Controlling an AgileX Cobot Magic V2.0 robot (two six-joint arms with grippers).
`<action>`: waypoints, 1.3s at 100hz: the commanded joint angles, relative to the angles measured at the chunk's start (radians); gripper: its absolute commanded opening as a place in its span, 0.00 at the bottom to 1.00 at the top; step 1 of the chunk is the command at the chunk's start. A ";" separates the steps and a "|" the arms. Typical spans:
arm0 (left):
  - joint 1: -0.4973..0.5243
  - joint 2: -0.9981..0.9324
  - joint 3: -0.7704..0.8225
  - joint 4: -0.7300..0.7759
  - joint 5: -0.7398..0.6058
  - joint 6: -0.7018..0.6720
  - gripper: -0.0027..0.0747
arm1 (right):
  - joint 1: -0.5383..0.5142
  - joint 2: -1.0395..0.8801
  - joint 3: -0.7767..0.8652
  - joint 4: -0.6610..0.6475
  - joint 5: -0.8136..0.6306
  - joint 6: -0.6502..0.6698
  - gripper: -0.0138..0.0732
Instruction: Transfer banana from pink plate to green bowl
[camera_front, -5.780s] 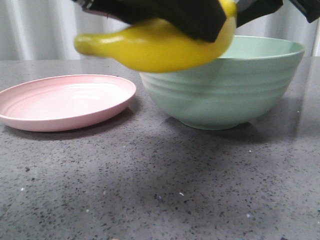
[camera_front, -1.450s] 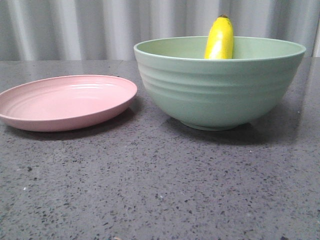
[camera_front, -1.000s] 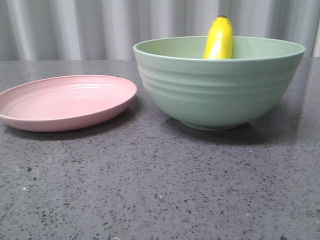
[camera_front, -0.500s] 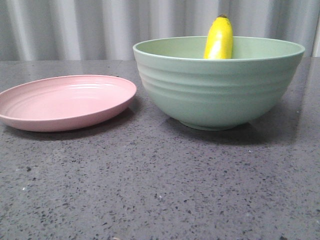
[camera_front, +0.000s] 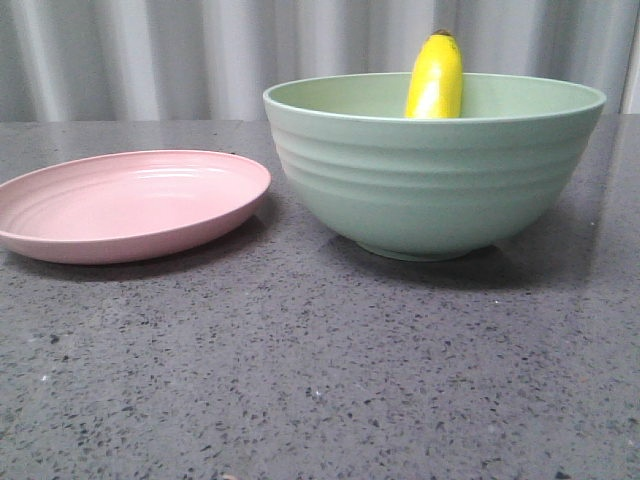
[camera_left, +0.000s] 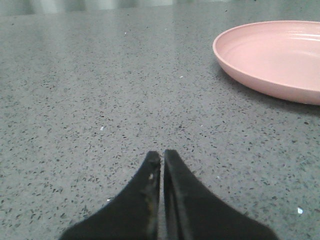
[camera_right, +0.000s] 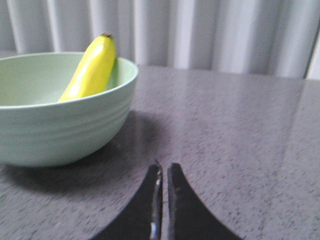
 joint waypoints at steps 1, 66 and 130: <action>0.003 -0.023 0.009 -0.002 -0.061 -0.002 0.01 | -0.058 -0.017 0.042 0.015 -0.266 -0.005 0.09; 0.003 -0.023 0.009 -0.002 -0.061 -0.002 0.01 | -0.268 -0.023 0.057 0.050 0.138 0.007 0.09; 0.003 -0.023 0.009 -0.002 -0.061 -0.002 0.01 | -0.268 -0.023 0.057 0.050 0.173 0.007 0.09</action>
